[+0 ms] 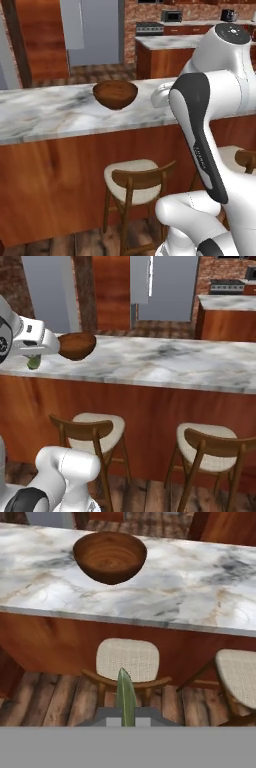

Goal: There is a bowl on the dining counter. Grab a lemon wedge from the fridge and place it in the bowl. Then get the liquor bottle and glass cup from the cabinet and place them next to the bowl.

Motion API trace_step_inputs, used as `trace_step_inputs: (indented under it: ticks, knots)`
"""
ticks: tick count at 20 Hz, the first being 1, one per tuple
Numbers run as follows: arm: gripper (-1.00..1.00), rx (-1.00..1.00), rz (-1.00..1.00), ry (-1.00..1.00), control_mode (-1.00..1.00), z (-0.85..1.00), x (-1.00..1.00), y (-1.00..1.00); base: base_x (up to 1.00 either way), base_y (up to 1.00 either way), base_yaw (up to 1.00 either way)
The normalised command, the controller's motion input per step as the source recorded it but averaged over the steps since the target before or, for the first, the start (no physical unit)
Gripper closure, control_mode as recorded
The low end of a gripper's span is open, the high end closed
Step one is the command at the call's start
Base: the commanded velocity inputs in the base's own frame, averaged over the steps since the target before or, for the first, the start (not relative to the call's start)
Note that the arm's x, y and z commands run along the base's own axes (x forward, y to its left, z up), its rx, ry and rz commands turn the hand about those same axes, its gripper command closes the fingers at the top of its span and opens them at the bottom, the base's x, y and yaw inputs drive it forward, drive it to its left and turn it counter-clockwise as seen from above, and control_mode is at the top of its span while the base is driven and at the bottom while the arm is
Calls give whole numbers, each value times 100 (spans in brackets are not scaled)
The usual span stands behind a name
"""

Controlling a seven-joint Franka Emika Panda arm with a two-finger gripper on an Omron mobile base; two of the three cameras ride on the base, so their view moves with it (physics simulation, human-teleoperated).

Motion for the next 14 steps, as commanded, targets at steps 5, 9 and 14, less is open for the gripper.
trace_step_inputs:
  ticks: [5,9,14]
  knots:
    - [100,0,0,0,100,0,0,0,40,60,-29]
    - [100,0,0,0,100,0,0,0,35,74,-25]
    - [100,0,0,0,100,0,0,0,39,65,-22]
